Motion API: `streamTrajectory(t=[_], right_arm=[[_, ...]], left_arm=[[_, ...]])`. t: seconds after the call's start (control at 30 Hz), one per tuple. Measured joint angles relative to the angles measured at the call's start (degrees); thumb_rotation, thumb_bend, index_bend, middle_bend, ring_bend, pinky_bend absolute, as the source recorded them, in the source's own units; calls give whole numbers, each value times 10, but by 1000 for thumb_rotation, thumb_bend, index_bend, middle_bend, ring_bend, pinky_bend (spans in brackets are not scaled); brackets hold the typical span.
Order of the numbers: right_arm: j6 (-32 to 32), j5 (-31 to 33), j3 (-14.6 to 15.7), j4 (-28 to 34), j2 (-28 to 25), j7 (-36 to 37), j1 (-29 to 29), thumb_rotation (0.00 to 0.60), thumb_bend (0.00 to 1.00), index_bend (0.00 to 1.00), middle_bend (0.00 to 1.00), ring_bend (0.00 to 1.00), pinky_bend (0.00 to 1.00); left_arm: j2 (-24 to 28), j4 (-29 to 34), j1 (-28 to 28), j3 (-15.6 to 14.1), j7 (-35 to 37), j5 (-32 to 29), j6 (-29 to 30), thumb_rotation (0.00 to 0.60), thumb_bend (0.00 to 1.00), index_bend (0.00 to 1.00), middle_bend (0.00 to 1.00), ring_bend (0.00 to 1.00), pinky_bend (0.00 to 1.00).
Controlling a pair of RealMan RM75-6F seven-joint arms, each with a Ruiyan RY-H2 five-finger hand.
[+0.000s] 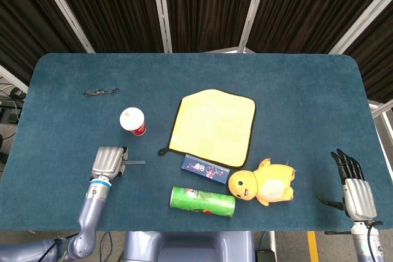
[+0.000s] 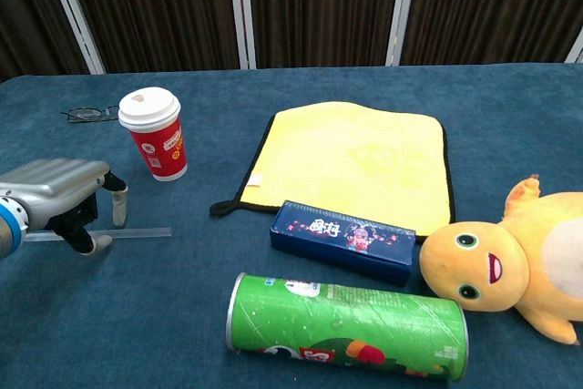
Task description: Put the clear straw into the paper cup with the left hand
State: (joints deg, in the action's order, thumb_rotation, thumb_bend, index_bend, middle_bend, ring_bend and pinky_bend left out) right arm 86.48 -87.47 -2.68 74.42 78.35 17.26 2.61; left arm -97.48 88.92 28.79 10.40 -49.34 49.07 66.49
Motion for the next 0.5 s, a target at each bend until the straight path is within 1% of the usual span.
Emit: streamTrajectory(t=[0.13,0.27,0.33,0.5], right_arm=[[0,0,0,0,0,0,0,600,73,0,0,0,0],[0,-1,0,0,0,0,0,600,73,0,0,0,0],[0,-1,1,0,0,0,0,600,72,0,0,0,0],[-1,0,1,0,0,-2,-1,600,73,0,0,0,0]], left_arm=[[-7,-8,5,-6,-1,-6,1,600,381,494,1000,908,772],[-10,-12,6,-9,4,-6,3,600,381,592,1000,909,773],[-12,-15,6,-11,9,-5,5,600,382,614,1000,909,772],[-15,-15,4,-16,29,16,13,600,385,619,1000,909,772]])
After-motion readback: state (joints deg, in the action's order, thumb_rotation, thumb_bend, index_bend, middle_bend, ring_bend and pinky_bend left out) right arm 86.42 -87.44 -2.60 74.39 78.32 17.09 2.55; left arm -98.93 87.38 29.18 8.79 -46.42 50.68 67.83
